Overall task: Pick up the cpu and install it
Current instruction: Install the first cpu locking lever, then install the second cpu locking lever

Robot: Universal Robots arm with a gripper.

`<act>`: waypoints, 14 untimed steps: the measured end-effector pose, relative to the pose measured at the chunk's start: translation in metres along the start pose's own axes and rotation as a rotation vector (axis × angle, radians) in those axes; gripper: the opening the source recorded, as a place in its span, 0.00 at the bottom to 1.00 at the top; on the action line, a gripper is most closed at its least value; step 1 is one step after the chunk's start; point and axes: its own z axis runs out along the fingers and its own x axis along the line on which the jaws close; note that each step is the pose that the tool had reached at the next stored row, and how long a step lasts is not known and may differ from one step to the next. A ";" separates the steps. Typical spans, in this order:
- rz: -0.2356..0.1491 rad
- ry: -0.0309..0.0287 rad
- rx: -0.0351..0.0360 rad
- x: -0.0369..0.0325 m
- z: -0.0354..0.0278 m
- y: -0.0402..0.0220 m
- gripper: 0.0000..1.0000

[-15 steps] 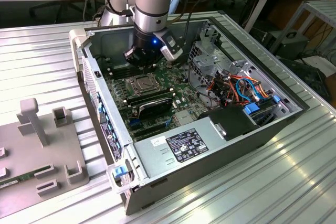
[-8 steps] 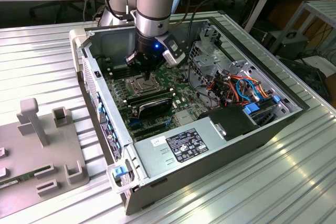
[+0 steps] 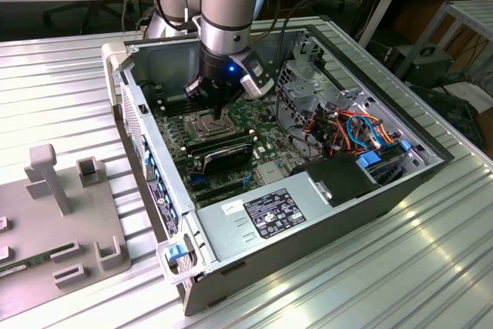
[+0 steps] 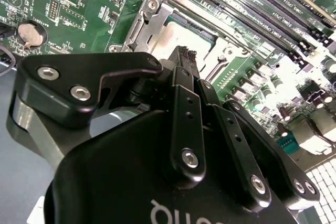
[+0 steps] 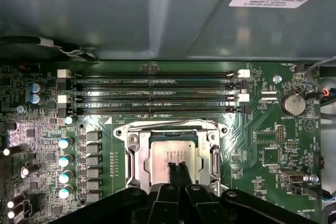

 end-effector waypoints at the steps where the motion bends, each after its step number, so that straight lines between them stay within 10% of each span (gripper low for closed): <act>1: 0.000 -0.0001 0.0001 -0.0001 -0.0014 0.0000 0.11; 14: 0.000 -0.0001 0.0000 -0.0003 -0.0044 0.0000 0.11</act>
